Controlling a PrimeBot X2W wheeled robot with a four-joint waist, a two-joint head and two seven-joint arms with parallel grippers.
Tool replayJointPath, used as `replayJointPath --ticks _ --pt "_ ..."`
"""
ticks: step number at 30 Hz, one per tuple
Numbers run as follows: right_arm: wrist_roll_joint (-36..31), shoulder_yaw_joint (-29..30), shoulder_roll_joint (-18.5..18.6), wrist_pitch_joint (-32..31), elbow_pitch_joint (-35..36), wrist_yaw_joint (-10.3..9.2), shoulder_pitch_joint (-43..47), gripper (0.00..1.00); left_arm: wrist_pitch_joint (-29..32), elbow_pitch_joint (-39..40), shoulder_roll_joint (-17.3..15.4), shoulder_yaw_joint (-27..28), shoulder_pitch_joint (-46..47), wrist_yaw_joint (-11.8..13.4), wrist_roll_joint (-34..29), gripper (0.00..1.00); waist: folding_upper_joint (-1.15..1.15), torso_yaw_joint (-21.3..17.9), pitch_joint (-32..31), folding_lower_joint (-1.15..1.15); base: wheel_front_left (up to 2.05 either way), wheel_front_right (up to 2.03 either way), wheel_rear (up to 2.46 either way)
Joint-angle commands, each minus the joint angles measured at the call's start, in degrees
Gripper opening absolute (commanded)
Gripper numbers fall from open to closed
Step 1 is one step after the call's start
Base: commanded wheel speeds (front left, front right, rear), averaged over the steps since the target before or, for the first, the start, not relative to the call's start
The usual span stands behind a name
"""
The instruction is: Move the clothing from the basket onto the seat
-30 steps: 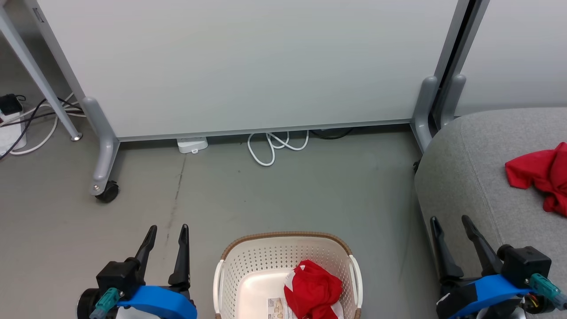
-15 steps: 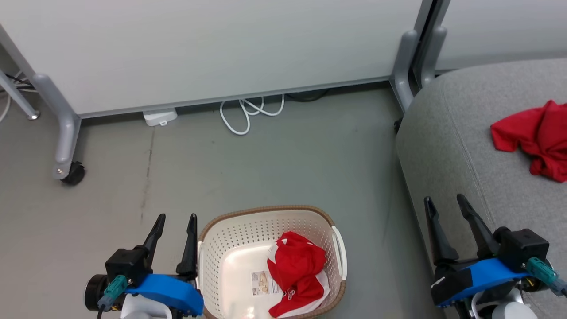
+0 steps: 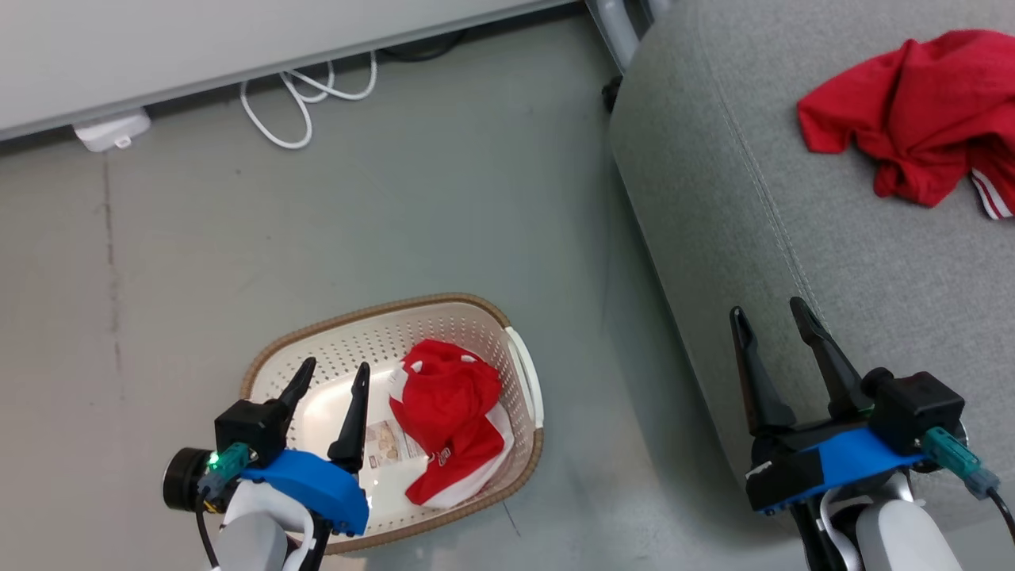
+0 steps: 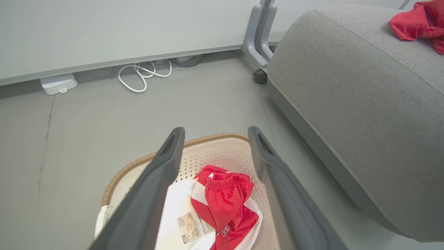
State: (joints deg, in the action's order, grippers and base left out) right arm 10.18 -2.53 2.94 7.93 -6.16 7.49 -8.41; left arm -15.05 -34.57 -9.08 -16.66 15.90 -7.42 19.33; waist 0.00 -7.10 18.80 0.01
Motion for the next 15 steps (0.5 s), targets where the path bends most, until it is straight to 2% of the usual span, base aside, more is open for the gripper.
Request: replayJointPath --ticks 1,15 --pt "0.3 -0.5 -0.1 0.5 -0.1 0.01 -1.3 1.0 -0.2 -0.9 -0.8 -0.7 2.2 -0.1 0.5 1.0 0.0 -3.7 4.4 -0.01 0.0 0.0 0.0" --pt "3.5 -8.6 -0.1 5.2 -1.7 0.01 -8.9 1.0 -0.2 -10.2 -7.5 -7.2 12.9 -0.1 4.9 1.0 0.0 -11.7 18.4 -0.01 0.0 0.0 0.0"
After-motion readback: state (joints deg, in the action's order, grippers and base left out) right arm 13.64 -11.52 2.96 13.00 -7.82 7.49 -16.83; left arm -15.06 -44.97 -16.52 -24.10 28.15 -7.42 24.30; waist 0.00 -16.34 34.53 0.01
